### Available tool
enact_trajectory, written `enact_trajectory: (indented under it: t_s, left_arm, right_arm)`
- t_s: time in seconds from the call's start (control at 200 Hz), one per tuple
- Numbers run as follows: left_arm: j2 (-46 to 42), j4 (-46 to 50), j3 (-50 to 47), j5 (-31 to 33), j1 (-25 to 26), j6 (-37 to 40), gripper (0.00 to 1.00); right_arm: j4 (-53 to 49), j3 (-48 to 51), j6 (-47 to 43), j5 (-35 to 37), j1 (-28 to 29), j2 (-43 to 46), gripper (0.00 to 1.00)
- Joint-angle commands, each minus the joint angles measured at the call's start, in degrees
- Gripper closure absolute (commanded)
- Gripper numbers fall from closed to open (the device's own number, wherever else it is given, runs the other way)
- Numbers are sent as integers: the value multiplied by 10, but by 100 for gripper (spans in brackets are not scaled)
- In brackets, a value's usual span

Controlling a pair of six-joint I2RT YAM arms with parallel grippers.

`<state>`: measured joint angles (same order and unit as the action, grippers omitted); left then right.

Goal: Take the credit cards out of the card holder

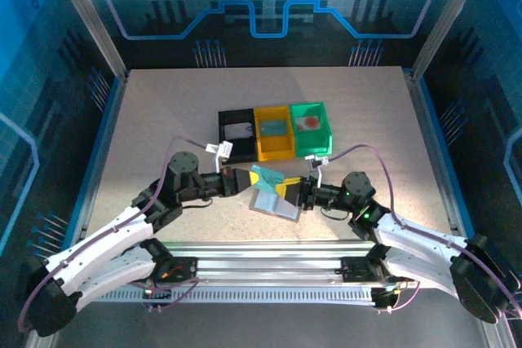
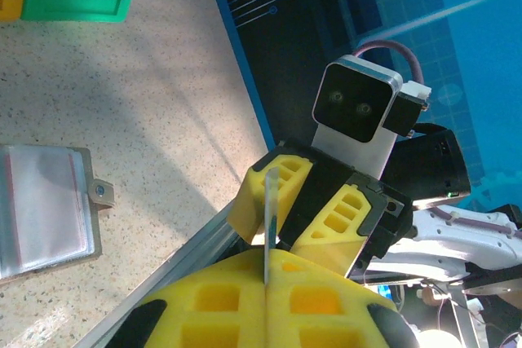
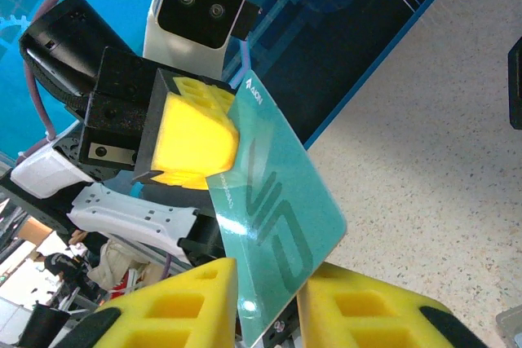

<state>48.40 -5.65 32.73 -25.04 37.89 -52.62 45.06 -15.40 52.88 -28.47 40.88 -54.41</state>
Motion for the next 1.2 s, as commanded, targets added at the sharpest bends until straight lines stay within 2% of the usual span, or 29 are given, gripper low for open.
enact_trajectory:
  t_s: [0.0,0.185,0.34,0.37,0.43,0.495,0.565,0.615,0.695,0.765,0.955,1.066,1.191]
  left_arm:
    - [5,-12,-1,2,4,-3,100]
    - [6,6,3,9,3,9,100]
    - [9,29,14,10,2,28,83]
    - [10,38,18,11,2,33,79]
    - [12,60,30,13,-1,47,65]
    - [12,95,50,14,-9,67,53]
    - [11,163,84,18,-20,106,38]
    - [9,223,116,30,-30,140,31]
    - [-1,307,161,69,-41,197,16]
    - [-16,365,186,137,-42,236,1]
    - [-81,399,156,335,-44,281,1]
    - [-109,380,118,386,-44,282,1]
    - [-117,398,123,420,-44,293,1]
  right_arm:
    - [34,-22,-16,1,9,-3,76]
    - [21,-31,-27,6,9,-1,85]
    - [-7,-46,-39,10,8,2,95]
    - [-13,-50,-41,11,7,2,100]
    - [-29,-57,-44,12,4,5,100]
    - [-47,-65,-48,10,-1,8,100]
    - [-91,-81,-56,8,-13,18,100]
    - [-133,-95,-66,8,-24,28,100]
    - [-231,-127,-94,5,-44,44,100]
    - [-339,-167,-130,13,-63,53,100]
    - [-597,-308,-232,34,-117,-3,100]
    - [-710,-395,-280,68,-135,-66,100]
    - [-774,-467,-301,82,-148,-144,100]
